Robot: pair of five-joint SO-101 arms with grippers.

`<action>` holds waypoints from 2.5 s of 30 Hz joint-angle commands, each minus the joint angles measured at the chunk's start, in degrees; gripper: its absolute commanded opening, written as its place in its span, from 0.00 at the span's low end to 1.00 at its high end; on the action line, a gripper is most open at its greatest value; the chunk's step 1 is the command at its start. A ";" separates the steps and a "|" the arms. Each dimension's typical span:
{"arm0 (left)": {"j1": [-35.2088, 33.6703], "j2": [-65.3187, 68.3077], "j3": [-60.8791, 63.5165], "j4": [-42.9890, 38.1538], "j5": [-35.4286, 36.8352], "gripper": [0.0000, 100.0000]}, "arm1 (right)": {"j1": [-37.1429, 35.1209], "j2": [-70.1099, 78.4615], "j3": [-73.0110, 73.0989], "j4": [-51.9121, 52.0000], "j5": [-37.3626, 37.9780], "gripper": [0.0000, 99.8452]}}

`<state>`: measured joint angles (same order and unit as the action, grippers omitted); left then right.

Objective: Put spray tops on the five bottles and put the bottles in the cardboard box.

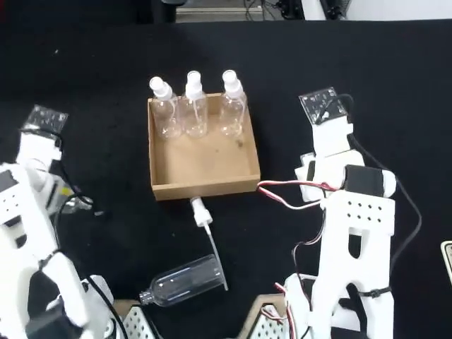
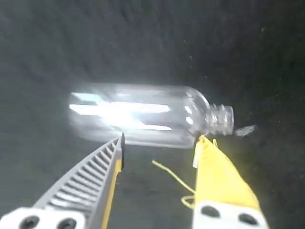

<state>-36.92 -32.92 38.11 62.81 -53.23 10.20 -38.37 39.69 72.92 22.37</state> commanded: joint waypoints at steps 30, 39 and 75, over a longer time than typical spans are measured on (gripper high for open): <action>-5.93 -3.43 35.65 -58.90 -45.36 0.23 | -0.62 -2.42 -0.40 0.09 -0.35 0.01; 0.66 -3.34 17.36 -25.76 -36.84 0.23 | -0.70 -2.42 1.71 -0.26 -0.35 0.01; -10.77 43.96 -34.24 -16.97 6.42 0.23 | -0.44 -2.42 1.80 -0.18 -0.35 0.01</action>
<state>-45.45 10.42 7.25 46.81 -47.96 10.20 -38.37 41.80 72.92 22.37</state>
